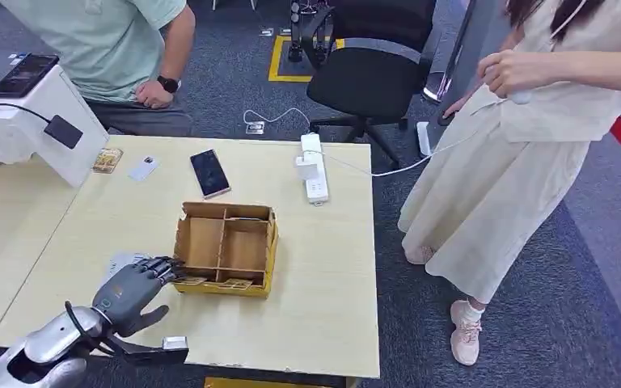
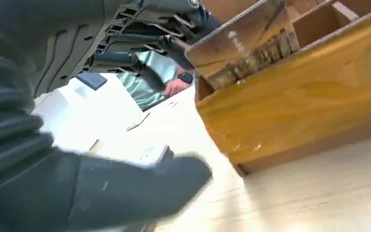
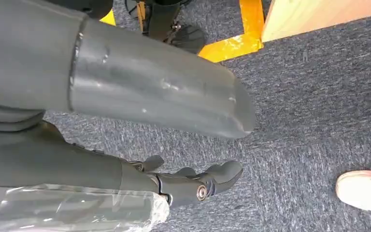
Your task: Pass the card to the sensor for recognition and then transmit it.
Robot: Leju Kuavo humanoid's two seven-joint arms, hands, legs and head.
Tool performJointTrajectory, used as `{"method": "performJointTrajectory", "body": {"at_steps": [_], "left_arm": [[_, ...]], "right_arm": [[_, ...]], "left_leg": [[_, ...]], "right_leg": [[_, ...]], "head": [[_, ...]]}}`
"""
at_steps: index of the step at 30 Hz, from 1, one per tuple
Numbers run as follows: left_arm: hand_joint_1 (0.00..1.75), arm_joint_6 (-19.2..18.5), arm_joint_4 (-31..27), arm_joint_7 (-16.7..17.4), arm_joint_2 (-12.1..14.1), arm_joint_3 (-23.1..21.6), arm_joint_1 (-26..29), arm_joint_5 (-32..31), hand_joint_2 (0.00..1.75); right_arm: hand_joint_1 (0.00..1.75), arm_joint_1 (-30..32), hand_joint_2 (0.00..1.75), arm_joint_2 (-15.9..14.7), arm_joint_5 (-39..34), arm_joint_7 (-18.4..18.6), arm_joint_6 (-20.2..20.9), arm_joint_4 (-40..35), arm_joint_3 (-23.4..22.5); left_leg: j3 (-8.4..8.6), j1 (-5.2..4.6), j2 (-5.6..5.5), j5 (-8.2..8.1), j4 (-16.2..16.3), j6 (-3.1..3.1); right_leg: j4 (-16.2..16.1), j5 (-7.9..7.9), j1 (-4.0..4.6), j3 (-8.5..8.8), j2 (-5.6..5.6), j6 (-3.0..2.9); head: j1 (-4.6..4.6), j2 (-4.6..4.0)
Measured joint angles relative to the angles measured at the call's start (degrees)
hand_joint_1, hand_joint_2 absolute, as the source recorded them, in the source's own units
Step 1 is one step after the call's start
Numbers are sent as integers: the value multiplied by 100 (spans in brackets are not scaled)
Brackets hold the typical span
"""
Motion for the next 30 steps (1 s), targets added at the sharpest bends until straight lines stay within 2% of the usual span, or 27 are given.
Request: {"method": "performJointTrajectory", "body": {"at_steps": [1, 2, 11, 19, 20, 21, 22, 30], "left_arm": [[173, 4, -39, -2, 13, 22, 26, 11, 175], [175, 20, -79, -4, 31, 53, 50, 18, 175], [175, 61, -396, -136, 35, 201, 335, 35, 175], [175, 61, -459, -236, -24, 217, 315, -44, 175], [166, 61, -459, -245, -31, 217, 300, -50, 175], [65, 61, -459, -245, -42, 217, 277, -66, 175], [0, 63, -459, -245, -55, 214, 249, -72, 175], [0, 267, -459, -105, -166, 217, 174, -265, 175]], "right_arm": [[0, 0, 0, 0, 0, 0, 0, 0, 0], [0, 1, 0, 0, -13, 0, 0, 0, 0], [0, 2, 0, 0, -20, -26, -7, 0, 0], [0, 6, 0, -4, 57, 147, -103, 0, 0], [0, 9, 0, -4, 66, 177, -116, 0, 0], [0, 13, 0, -7, 79, 221, -125, 0, 0], [0, 21, 0, -11, 90, 258, -135, 0, 0], [0, 107, 0, -13, 114, 339, -192, 0, 0]], "left_leg": [[0, 0, 0, 0, 0, 0], [0, 0, 0, 0, 0, 0], [0, 1, 0, 0, 0, 0], [1, 0, 0, 0, 0, 0], [1, 0, 0, 0, 0, 0], [1, 0, 0, 0, 1, 0], [1, 0, 0, 0, 1, 0], [0, 0, 0, 0, 0, 0]], "right_leg": [[0, 0, 0, 0, 0, 0], [0, 0, 0, 0, 1, 0], [0, 0, 0, -1, 1, 0], [0, 0, 0, -1, 0, 0], [0, 0, 0, -1, 0, 0], [0, 0, 0, -1, 0, 0], [0, 0, 0, -1, 0, 0], [0, 0, 0, -1, 1, 0]], "head": [[-7, 0], [0, 0], [-4, 0], [-2, 0], [-2, 0], [-2, 0], [-4, 0], [-2, 0]]}}
